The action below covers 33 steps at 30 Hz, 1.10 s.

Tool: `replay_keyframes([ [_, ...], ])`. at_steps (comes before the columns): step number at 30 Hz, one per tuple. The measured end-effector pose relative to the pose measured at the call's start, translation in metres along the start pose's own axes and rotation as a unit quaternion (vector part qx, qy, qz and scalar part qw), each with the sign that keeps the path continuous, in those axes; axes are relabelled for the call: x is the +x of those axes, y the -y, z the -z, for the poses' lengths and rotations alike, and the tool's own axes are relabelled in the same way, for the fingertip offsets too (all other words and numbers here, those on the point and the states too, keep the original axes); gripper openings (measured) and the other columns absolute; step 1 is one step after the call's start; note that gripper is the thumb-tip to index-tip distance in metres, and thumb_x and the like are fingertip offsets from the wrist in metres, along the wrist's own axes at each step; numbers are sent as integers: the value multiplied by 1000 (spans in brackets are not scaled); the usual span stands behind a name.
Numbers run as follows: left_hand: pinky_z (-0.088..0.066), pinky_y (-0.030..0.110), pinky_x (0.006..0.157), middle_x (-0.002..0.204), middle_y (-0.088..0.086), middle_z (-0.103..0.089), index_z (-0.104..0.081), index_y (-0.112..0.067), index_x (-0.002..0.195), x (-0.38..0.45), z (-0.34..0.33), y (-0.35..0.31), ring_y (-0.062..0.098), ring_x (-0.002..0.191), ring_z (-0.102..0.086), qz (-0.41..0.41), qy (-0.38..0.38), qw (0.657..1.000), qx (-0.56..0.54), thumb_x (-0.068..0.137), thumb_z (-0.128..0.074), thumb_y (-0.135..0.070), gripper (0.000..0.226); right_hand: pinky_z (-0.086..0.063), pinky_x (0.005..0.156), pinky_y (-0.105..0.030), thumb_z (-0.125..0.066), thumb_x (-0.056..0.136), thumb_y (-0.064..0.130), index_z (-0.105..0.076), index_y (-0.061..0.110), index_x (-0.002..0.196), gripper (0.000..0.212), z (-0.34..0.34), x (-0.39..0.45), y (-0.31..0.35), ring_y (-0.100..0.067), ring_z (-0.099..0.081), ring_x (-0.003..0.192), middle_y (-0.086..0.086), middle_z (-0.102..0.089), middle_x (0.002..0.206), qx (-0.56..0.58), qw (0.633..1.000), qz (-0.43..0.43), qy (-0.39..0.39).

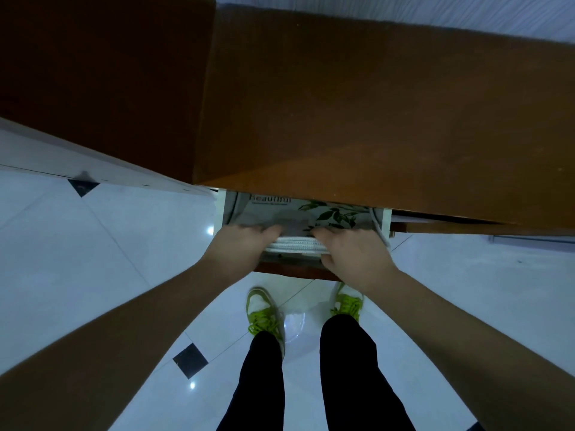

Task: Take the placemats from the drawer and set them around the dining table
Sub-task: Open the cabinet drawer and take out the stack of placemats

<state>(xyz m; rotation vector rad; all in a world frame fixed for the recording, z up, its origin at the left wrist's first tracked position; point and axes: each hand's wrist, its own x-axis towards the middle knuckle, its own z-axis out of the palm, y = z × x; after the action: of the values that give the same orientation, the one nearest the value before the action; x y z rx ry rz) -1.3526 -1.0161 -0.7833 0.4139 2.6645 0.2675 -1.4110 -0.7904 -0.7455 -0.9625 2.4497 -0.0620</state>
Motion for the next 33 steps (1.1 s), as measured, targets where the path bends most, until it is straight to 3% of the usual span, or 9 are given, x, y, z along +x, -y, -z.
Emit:
replay_keyframes([
  [4, -47, 26, 42, 80, 1, -71, -64, -25, 115, -28, 9, -2, 24, 54, -64, -49, -38, 997, -36, 59, -83, -9, 61, -54, 72, -31, -54, 90, 59, -58, 29, 128, 49, 21, -31, -2, -15, -65, 85, 6, -70, 102, 147, 987, -20, 57],
  [8, -49, 25, 49, 90, -2, -74, -65, -29, 116, -46, 24, 0, 23, 62, -68, -67, -52, 994, -62, 58, -86, -11, 64, -44, 81, -32, -32, 98, 60, -63, 18, 105, 53, 45, -58, -28, -19, -59, 94, 4, -60, 96, 380, 869, -314, 47],
  [13, -45, 21, 50, 82, -10, -71, -65, -37, 114, -58, 47, -1, 14, 61, -65, -101, -59, 992, -49, 67, -79, -22, 52, -54, 89, -43, -47, 91, 65, -64, 1, 96, 67, 24, -73, -52, -34, -63, 93, -21, -65, 96, 714, 448, -496, 208],
  [15, -45, 22, 53, 79, -10, -69, -62, -42, 114, -59, 54, -6, 14, 65, -64, -101, -27, 993, -54, 74, -71, -26, 45, -53, 94, -49, -56, 95, 48, -65, -1, 114, 53, 18, -70, -48, -38, -63, 108, -23, -67, 111, 765, 373, -484, 205],
  [21, -46, 22, 73, 98, -25, -69, -62, -51, 113, -60, 67, -6, -5, 86, -62, 25, 180, 964, -196, 86, -49, -68, 35, -61, 55, -39, -52, 97, 6, -57, -7, 114, 21, 9, -68, -37, -31, -65, 81, -21, -66, 95, 761, 398, -480, 179],
  [24, -42, 25, 75, 88, -15, -70, -73, -27, 95, -61, 70, -3, 5, 87, -64, 301, 125, 823, -466, 94, -30, -67, 58, -56, 46, -29, -51, 99, 5, -58, -8, 110, 18, 2, -83, -28, -28, -64, 79, -19, -67, 90, 763, 403, -475, 170],
  [27, -43, 34, 77, 108, 8, -63, -59, -8, 108, -66, 50, 12, 26, 97, -57, 458, 78, 774, -430, 96, -46, -56, 52, -57, 51, -29, -51, 97, 3, -55, -1, 124, 27, -7, -97, -17, -28, -69, 78, -19, -69, 97, 788, 384, -457, 150],
  [30, -52, 45, 92, 118, 16, -67, -62, -1, 117, -76, 42, 17, 34, 104, -65, 501, 169, 606, -594, 88, -58, -61, 67, -60, 70, -43, -52, 93, -5, -52, 11, 127, 37, -18, -109, -9, -37, -71, 96, -23, -69, 113, 824, 355, -421, 134],
  [33, -50, 48, 98, 106, 22, -72, -66, 2, 114, -84, 38, 15, 37, 99, -70, 482, 191, 565, -642, 86, -60, -60, 68, -57, 83, -50, -50, 91, -8, -53, 12, 125, 40, -21, -121, -2, -40, -67, 106, -22, -68, 117, 826, 372, -396, 151],
])
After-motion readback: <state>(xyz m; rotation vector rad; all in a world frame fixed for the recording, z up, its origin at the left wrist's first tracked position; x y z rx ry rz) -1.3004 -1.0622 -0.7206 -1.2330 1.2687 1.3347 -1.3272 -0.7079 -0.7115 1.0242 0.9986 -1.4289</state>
